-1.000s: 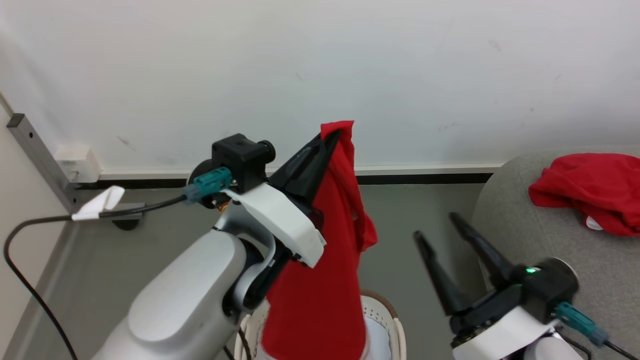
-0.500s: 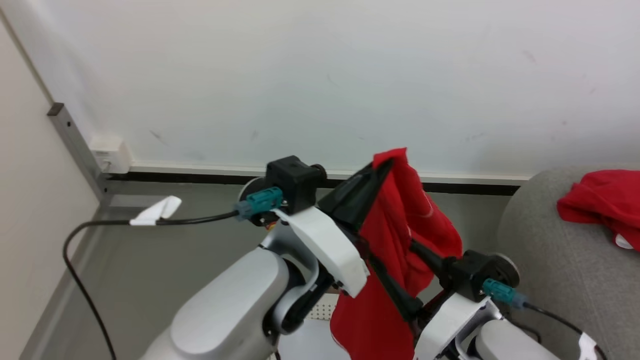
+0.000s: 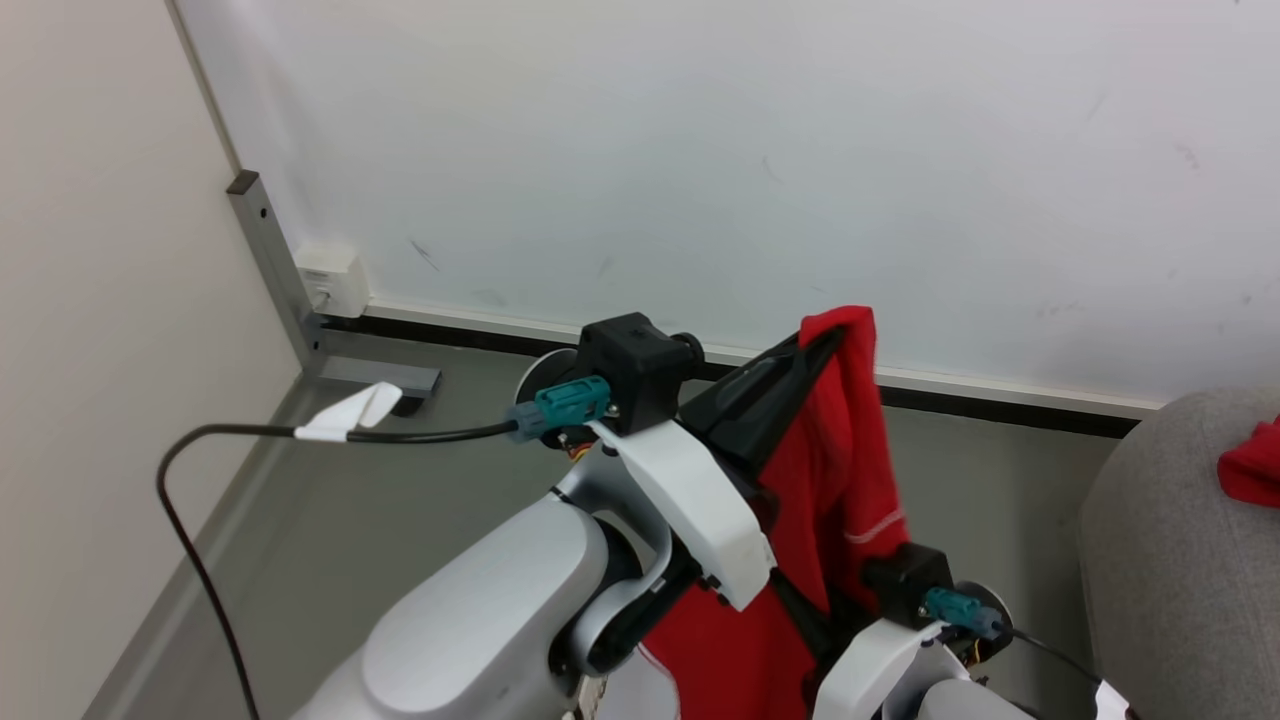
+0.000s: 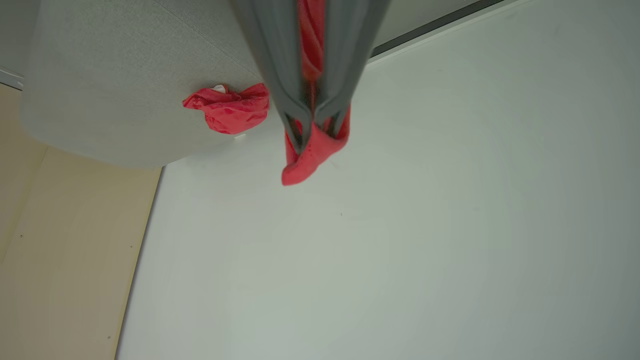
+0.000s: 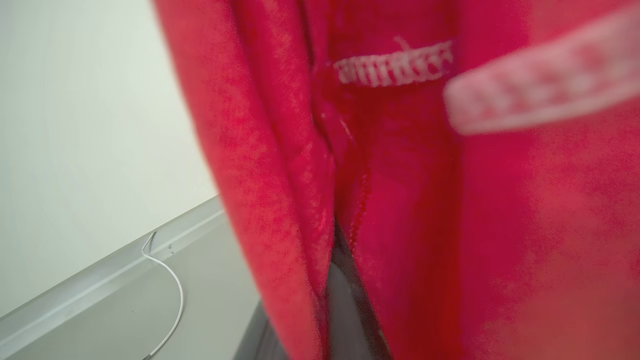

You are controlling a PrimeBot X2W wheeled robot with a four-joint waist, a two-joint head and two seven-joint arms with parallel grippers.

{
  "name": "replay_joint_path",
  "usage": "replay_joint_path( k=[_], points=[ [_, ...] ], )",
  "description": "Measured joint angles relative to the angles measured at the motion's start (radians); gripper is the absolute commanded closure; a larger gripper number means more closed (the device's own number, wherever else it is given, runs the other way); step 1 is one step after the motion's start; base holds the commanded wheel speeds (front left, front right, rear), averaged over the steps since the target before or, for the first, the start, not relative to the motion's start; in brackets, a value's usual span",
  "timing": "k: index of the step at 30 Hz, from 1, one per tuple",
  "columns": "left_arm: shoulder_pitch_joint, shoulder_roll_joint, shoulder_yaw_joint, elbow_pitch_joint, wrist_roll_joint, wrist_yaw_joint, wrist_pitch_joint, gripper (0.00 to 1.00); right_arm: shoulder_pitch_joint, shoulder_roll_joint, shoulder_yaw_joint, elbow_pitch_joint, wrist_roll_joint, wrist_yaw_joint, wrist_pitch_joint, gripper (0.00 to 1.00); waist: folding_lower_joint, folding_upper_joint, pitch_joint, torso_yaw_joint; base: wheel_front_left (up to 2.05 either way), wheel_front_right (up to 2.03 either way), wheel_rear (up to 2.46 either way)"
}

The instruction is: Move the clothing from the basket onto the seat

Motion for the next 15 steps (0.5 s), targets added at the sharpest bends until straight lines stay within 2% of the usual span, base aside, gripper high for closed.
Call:
replay_joint_path(
  k=[10, 15],
  points=[
    [0.014, 0.026, 0.019, 0.010, -0.008, 0.018, -0.009, 1.00, 0.003, -0.017, -0.052, -0.072, 0.003, 0.000, -0.002, 1.00, 0.0000, 0.0000, -0.001, -0.023, 0.00, 0.00, 0.00],
    [0.037, 0.051, 0.032, 0.034, -0.021, 0.030, -0.010, 1.00, 0.045, -0.038, -0.117, -0.166, -0.007, 0.000, -0.002, 1.00, 0.0000, 0.0000, 0.002, -0.047, 0.00, 0.00, 0.00]
  ],
)
